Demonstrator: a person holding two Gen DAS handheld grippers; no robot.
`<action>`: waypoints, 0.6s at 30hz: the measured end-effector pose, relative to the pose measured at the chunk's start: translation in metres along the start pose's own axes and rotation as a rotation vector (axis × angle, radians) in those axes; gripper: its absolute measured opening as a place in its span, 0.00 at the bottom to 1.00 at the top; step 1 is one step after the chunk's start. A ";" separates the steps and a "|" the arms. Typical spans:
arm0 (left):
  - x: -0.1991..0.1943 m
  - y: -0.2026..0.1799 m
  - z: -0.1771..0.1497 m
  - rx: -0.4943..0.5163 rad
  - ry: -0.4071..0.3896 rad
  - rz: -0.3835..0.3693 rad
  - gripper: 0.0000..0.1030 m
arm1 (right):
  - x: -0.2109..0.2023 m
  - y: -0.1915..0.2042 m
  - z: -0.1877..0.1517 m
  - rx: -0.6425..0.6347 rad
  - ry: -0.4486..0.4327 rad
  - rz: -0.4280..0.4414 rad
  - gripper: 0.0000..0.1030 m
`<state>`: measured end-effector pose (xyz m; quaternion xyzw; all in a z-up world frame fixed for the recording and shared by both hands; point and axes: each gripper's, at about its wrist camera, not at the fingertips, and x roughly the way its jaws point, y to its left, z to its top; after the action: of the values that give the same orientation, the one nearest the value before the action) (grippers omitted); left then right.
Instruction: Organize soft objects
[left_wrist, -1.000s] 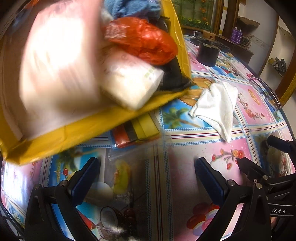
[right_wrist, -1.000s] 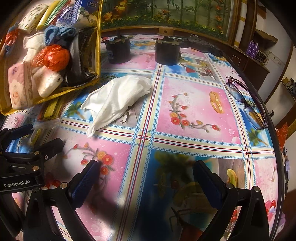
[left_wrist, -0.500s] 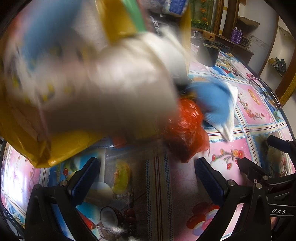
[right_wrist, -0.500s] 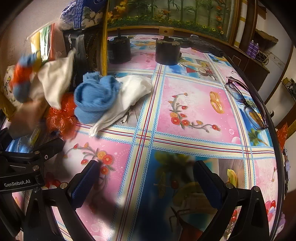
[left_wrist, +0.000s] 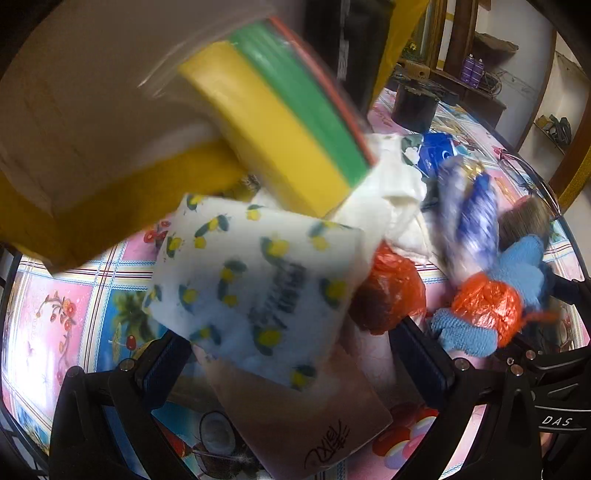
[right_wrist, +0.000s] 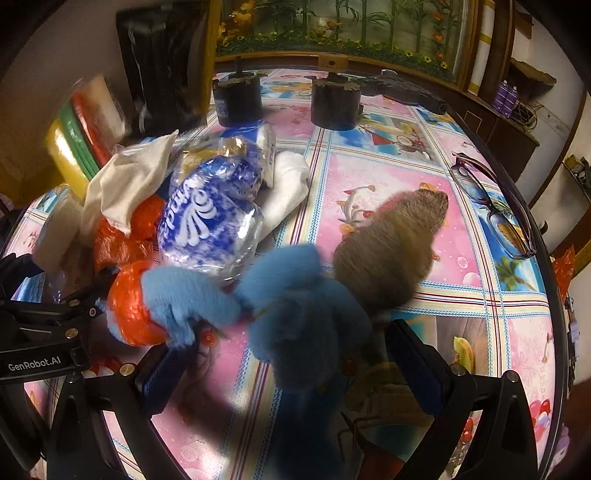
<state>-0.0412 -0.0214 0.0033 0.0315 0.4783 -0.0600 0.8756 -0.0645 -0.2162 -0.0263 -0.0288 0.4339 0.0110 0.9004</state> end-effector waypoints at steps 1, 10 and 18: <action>0.000 0.000 0.001 0.000 0.000 0.000 1.00 | 0.000 0.000 0.000 0.000 0.000 0.000 1.00; -0.002 0.001 -0.003 -0.001 -0.001 0.000 1.00 | 0.000 0.000 0.000 0.000 -0.001 0.001 1.00; -0.002 0.000 -0.005 -0.001 -0.002 0.000 1.00 | 0.000 0.000 0.000 0.000 -0.002 0.002 1.00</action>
<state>-0.0468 -0.0212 0.0019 0.0311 0.4777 -0.0598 0.8759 -0.0649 -0.2162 -0.0263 -0.0284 0.4333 0.0119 0.9007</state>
